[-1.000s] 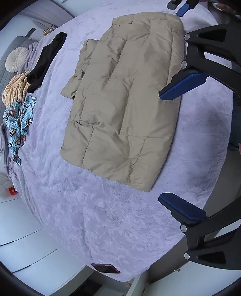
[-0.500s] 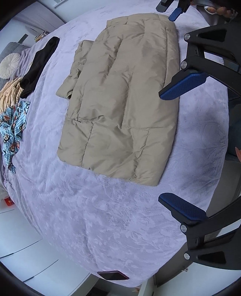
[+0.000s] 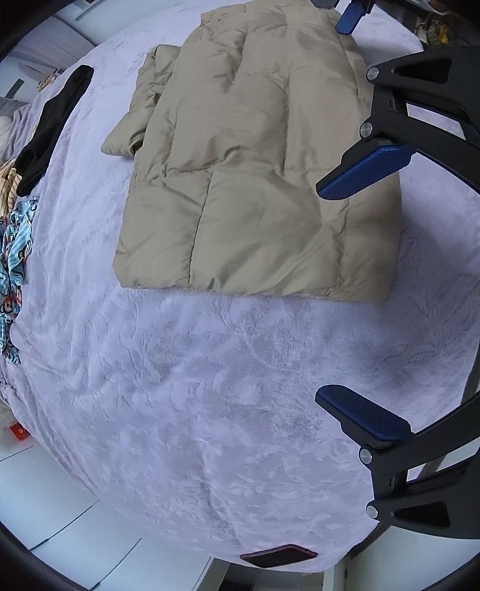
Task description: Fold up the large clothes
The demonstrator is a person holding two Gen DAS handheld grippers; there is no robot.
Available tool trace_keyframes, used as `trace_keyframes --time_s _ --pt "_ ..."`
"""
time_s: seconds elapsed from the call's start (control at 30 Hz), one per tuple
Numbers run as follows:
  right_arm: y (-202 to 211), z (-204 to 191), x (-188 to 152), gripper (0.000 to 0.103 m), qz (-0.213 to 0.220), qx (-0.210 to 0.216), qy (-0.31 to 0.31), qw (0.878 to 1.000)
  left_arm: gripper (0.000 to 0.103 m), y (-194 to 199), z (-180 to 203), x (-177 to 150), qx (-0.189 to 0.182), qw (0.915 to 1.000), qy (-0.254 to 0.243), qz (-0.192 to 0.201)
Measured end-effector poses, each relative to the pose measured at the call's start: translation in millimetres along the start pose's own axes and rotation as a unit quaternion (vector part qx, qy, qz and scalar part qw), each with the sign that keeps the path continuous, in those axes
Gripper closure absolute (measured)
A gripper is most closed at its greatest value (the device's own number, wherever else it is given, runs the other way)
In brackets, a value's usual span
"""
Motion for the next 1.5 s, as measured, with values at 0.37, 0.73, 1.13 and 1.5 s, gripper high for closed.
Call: trace_keyframes --time_s 0.37,0.73,1.13,1.5 --pt "-11.1 -2.7 -0.2 0.0 -0.004 -0.048 -0.023 0.999 0.002 -33.3 -26.5 14.4 -0.123 0.9918 0.023 -0.025" --pt "-17.5 -1.9 -5.2 0.0 -0.012 -0.07 -0.032 0.997 0.002 -81.5 -30.5 36.7 -0.244 0.9675 -0.018 -0.063" --pt "-11.4 2.0 -4.2 0.0 -0.015 -0.108 -0.032 0.994 0.002 -135.6 40.3 63.4 -0.357 0.9255 -0.058 -0.111" --pt "23.0 18.8 37.7 0.059 0.054 -0.152 0.012 0.987 0.079 -97.7 52.9 70.3 -0.391 0.9143 -0.047 -0.095"
Point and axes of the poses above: each gripper's, at about its wrist camera, not at the fingertips, and y roughly against the way its jaws point, z to its right, x to its top, the point moved 1 cm from there along -y, roughly the way its jaws point, and after that the axes turned 2 degrees about z, right-handed, at the moved point
